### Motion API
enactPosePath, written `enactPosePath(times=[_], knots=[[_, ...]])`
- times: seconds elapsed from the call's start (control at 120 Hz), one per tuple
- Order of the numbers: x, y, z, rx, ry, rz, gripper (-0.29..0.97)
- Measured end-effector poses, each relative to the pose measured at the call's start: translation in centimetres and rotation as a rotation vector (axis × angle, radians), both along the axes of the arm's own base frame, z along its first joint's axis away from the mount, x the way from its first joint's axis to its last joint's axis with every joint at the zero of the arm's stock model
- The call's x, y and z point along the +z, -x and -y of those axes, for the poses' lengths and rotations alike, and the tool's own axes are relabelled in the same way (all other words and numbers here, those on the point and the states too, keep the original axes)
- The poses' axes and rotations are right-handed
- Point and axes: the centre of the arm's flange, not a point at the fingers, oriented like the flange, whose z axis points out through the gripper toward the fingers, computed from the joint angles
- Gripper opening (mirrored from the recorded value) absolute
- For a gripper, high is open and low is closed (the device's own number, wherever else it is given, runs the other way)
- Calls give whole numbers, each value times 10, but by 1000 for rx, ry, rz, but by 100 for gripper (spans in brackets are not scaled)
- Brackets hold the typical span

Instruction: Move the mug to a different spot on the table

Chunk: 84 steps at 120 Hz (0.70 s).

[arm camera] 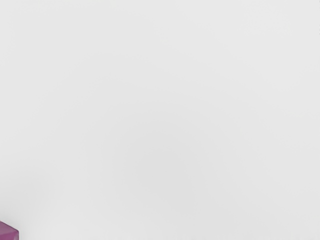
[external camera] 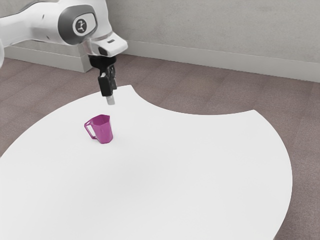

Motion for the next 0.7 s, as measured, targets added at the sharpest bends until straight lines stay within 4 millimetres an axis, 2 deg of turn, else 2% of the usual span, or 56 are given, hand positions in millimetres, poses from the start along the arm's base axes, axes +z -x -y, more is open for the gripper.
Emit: enactPosePath(times=[0.367, 0.433, 0.542, 0.625, 0.7], knots=[[-8, -2, 4, -24, -4, -15, 68], [-8, 3, 2, -22, 3, -20, 68], [0, 32, -17, -4, 13, -22, 68], [-3, 38, -38, 11, 18, -29, 68], [-4, 40, -71, 36, 21, -28, 68]])
